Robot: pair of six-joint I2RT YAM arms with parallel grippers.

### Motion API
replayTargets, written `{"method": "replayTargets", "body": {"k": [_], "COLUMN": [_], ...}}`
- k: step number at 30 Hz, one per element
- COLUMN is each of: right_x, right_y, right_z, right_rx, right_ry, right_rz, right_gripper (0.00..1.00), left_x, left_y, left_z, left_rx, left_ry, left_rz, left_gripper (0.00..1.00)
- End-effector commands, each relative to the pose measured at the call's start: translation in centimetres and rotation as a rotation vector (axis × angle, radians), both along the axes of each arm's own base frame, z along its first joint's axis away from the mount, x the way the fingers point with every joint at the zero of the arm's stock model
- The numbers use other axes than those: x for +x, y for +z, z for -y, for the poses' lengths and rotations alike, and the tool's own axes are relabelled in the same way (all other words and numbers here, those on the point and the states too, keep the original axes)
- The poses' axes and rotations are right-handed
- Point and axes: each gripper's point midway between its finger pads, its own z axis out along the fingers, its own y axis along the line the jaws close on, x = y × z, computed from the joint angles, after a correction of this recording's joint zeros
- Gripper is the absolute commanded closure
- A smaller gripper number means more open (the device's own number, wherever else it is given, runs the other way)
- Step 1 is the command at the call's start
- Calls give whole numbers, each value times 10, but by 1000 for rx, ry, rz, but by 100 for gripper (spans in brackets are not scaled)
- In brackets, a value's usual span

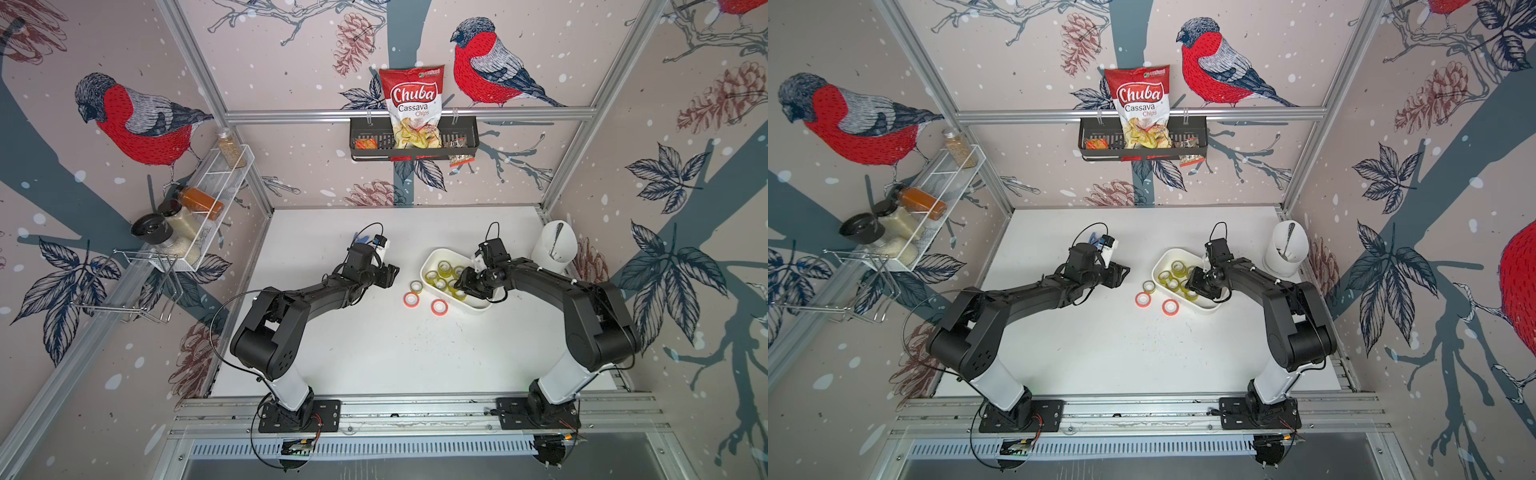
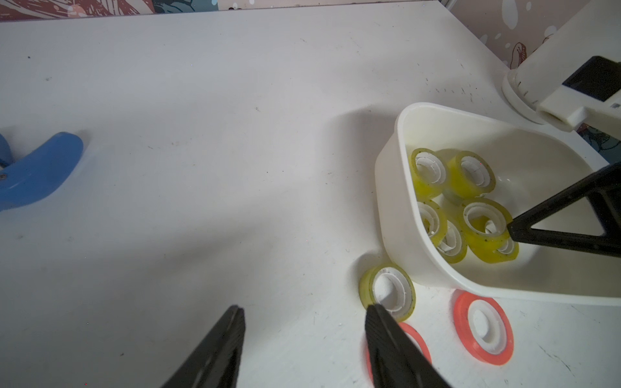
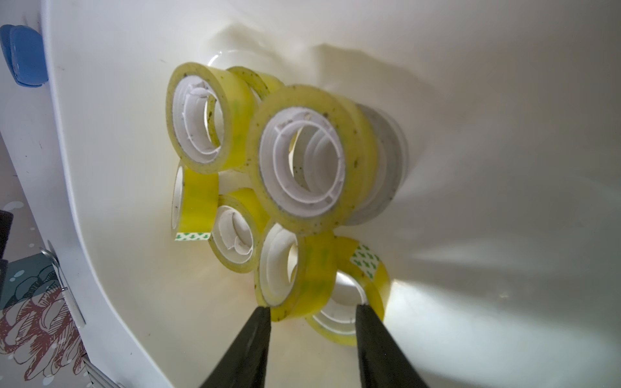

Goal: Put the transparent tape into the storage box
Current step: Pick up the tape from the storage box.

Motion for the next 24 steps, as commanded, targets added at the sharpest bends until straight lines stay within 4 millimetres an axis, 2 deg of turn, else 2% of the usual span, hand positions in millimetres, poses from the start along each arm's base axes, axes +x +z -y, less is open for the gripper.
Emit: {"method": "replayTargets", "body": {"k": [1, 7, 24], "right_x": [7, 11, 9], "right_y": [4, 10, -9], "right_z": [-4, -8, 1], "right_rx": [19, 22, -44], "right_ry": [-12, -26, -43], "right_rz": [14, 26, -22], "right_gripper": [54, 55, 57], "left_x": [3, 7, 9], "left_y": [1, 2, 4], "left_z": [-2, -1, -8], "left_rx": [6, -37, -35], "left_ry": [2, -5, 7], "left_rz": [24, 21, 34], "left_gripper": [38, 38, 39]}}
